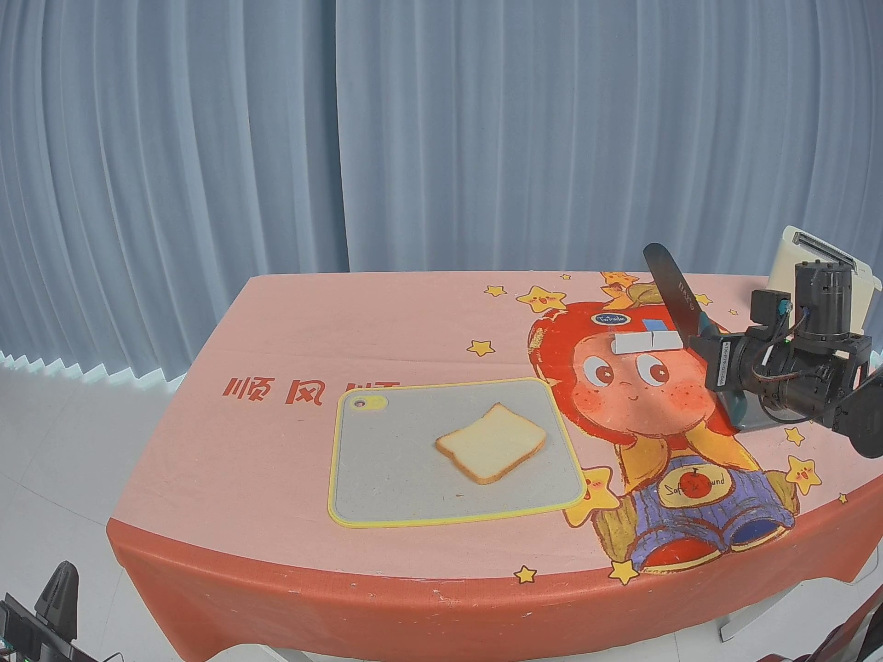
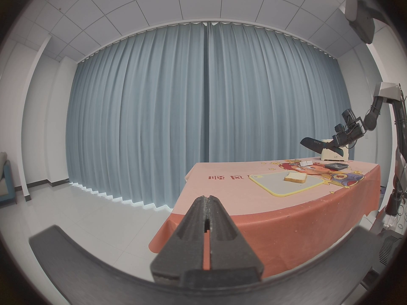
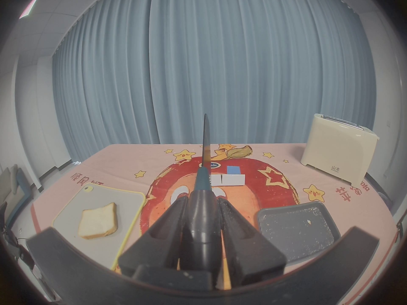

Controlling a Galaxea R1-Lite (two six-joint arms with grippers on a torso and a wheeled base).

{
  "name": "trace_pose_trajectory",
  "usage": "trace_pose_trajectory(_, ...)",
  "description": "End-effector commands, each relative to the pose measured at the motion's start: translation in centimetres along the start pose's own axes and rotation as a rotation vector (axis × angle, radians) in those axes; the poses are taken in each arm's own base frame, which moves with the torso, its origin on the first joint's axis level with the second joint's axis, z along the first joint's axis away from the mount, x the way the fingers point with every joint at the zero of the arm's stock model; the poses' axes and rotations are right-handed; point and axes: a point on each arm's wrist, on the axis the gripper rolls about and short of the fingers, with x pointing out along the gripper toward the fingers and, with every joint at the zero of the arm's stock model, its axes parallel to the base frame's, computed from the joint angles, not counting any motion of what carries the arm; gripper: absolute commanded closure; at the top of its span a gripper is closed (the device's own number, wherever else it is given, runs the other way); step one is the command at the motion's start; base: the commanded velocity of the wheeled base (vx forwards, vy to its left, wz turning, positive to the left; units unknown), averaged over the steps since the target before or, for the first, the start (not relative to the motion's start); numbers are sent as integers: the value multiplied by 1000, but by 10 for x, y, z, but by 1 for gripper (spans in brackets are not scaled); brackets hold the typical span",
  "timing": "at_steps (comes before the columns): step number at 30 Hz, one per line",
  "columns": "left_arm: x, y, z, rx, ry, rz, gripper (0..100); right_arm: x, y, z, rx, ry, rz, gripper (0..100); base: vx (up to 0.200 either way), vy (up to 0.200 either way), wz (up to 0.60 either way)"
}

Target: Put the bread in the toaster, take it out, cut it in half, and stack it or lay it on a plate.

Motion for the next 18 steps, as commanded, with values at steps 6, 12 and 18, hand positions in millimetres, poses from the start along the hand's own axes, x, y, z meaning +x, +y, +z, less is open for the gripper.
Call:
trace_pose_trajectory(6,0,0,-5,0,2,0,100,-23,15,2,-7,18,110,100,0,0,0)
trace_pose_trajectory(12,0,0,-5,0,0,0,100,-31,23,0,-17,19,156,100,0,0,0)
trace_pose_trajectory(18,0,0,-5,0,2,0,100,-35,35,-7,-39,36,207,100,0,0,0)
